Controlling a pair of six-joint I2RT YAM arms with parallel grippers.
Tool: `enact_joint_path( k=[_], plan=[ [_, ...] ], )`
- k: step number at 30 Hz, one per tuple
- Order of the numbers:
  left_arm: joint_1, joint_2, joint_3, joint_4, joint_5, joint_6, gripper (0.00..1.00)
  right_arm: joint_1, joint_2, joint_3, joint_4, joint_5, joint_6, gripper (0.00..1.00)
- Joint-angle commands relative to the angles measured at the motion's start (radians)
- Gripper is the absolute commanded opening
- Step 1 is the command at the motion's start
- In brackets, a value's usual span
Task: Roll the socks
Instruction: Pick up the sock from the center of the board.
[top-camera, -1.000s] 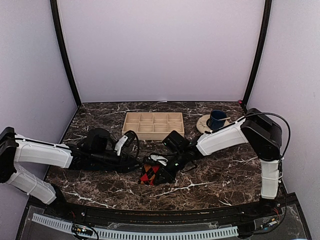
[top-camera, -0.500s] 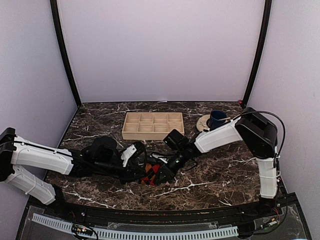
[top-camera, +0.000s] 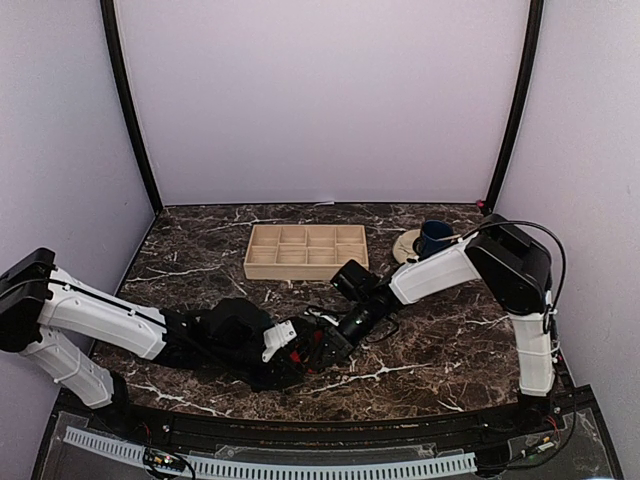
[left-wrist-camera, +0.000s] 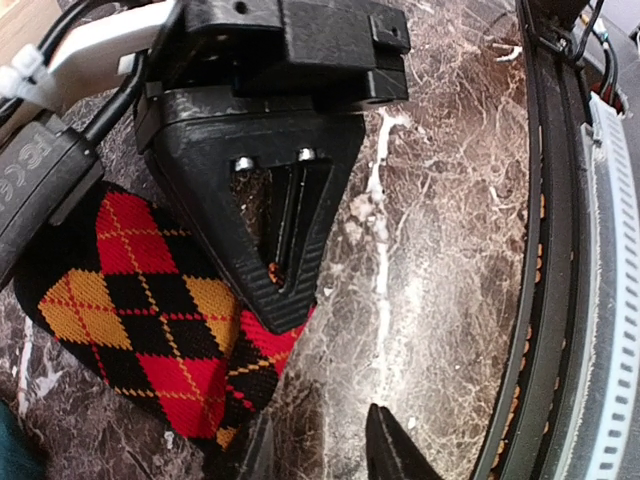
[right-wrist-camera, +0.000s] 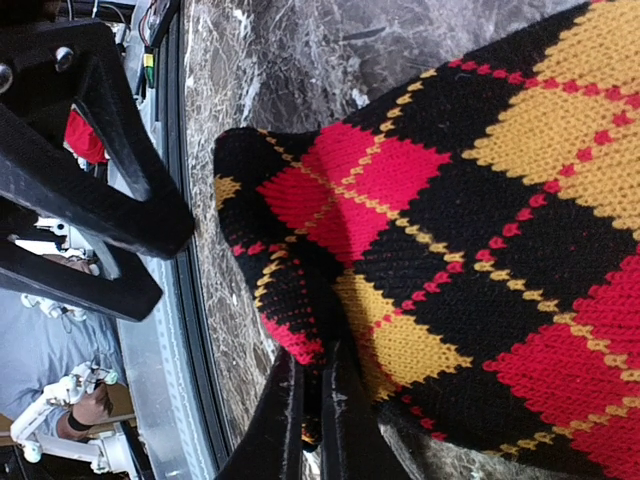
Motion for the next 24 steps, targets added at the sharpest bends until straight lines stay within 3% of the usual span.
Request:
enact_joint_path(
  k=[1, 24],
  plan=[
    [-0.025, 0.026, 0.051, -0.059, -0.081, 0.044, 0.36, -0.01, 0.056, -0.025, -0.114, 0.058, -0.001, 0.0],
    [-0.043, 0.157, 0.131, -0.122, -0.186, 0.097, 0.36, -0.013, 0.077, -0.013, -0.146, 0.018, -0.025, 0.0]
  ],
)
